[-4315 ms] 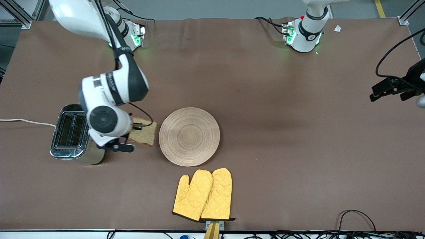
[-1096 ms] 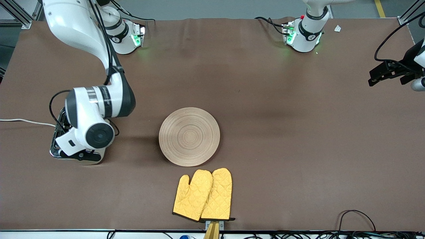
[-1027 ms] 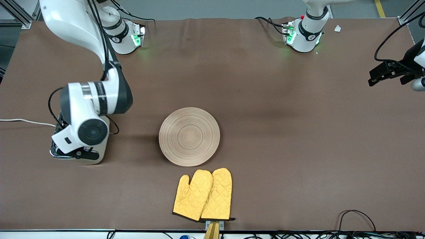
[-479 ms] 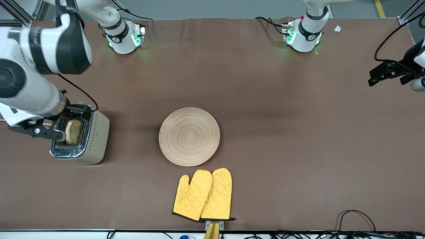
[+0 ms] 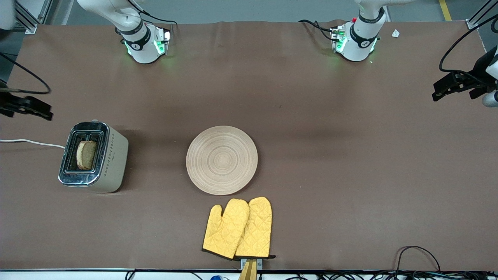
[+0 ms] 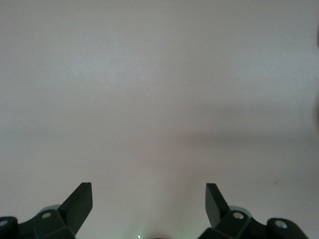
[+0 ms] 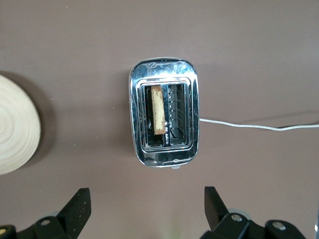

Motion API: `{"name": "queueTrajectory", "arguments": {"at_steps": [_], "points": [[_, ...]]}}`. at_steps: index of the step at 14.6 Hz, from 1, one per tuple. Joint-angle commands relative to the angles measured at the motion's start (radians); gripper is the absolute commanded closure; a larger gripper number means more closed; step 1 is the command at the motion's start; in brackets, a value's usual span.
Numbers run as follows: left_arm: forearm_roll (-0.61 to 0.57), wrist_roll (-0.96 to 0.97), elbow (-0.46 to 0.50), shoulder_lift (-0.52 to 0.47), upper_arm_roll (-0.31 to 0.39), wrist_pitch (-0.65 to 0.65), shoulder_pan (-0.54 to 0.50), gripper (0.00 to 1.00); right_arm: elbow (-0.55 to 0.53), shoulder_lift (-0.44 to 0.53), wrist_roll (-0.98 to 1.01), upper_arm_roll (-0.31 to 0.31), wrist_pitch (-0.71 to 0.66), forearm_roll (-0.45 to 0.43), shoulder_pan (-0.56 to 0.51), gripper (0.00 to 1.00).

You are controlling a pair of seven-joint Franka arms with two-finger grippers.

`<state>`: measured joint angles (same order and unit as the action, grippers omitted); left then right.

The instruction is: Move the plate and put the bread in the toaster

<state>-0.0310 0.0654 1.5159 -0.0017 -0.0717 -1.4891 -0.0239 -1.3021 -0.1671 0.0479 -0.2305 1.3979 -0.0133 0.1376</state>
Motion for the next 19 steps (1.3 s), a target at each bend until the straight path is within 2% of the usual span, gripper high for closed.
{"name": "queueTrajectory", "arguments": {"at_steps": [1,4,5,8,11,13,19], "points": [[-0.023,-0.006,0.000,-0.014,0.000,0.004,0.015,0.00,-0.039,0.034,0.052,0.020,0.004,0.049,-0.041,0.00],[-0.023,-0.006,0.000,-0.014,-0.006,0.016,0.019,0.00,-0.039,0.034,0.084,0.028,0.007,0.050,-0.041,0.00],[-0.023,-0.006,-0.002,-0.014,-0.006,0.018,0.021,0.00,-0.039,0.032,0.087,0.048,0.009,0.050,-0.044,0.00],[-0.023,-0.004,-0.008,-0.015,-0.035,0.046,0.019,0.00,-0.051,0.070,0.082,0.167,-0.011,0.047,-0.151,0.00],[-0.023,-0.006,-0.008,-0.017,-0.063,0.047,0.018,0.00,-0.130,0.138,0.095,0.178,-0.007,0.039,-0.199,0.00],[-0.021,-0.009,-0.008,-0.015,-0.065,0.047,0.016,0.00,-0.135,0.141,0.105,0.224,-0.005,0.039,-0.243,0.00],[-0.023,-0.004,-0.031,-0.009,-0.063,0.047,0.021,0.00,-0.129,0.136,0.102,0.221,0.006,0.035,-0.210,0.00]]}}
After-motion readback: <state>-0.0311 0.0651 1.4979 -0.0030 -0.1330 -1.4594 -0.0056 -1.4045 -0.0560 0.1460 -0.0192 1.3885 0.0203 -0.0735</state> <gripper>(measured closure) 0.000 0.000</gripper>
